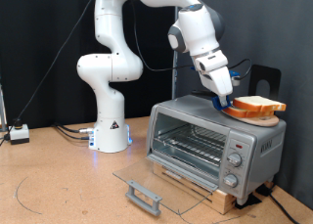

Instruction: Make a piece of toast with the oven

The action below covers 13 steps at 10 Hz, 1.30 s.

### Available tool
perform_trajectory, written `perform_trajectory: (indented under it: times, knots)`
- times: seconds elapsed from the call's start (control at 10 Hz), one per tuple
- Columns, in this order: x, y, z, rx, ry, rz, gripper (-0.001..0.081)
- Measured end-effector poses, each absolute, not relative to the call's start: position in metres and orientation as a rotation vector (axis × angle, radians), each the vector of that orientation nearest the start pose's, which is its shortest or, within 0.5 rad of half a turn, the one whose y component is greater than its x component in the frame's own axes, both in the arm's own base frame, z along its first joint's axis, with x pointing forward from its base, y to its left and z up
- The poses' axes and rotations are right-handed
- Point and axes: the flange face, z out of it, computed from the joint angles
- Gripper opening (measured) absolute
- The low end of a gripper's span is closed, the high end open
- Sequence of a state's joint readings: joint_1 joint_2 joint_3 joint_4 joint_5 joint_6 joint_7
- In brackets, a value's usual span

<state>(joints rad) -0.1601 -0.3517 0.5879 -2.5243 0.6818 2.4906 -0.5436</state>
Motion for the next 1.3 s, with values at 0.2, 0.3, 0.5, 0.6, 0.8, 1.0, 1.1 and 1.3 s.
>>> perform_trajectory:
  times: [0.2,0.3,0.5,0.6,0.8,1.0,1.1,1.3]
  knots:
    - [0.419,0.182,0.408,-2.681,-0.618,-0.58,0.0399]
    - [0.419,0.178,0.407,-2.651,-0.607,-0.609,0.0399]
    - [0.422,0.168,0.407,-2.617,-0.587,-0.632,0.0399]
    - [0.422,0.163,0.407,-2.612,-0.579,-0.623,0.0399]
    - [0.42,0.149,0.409,-2.598,-0.623,-0.551,0.0399]
    - [0.416,0.142,0.413,-2.596,-0.64,-0.529,0.0399]
    - [0.416,0.137,0.412,-2.594,-0.629,-0.534,0.0399]
    - [0.418,0.105,0.409,-2.596,-0.613,-0.545,0.0399]
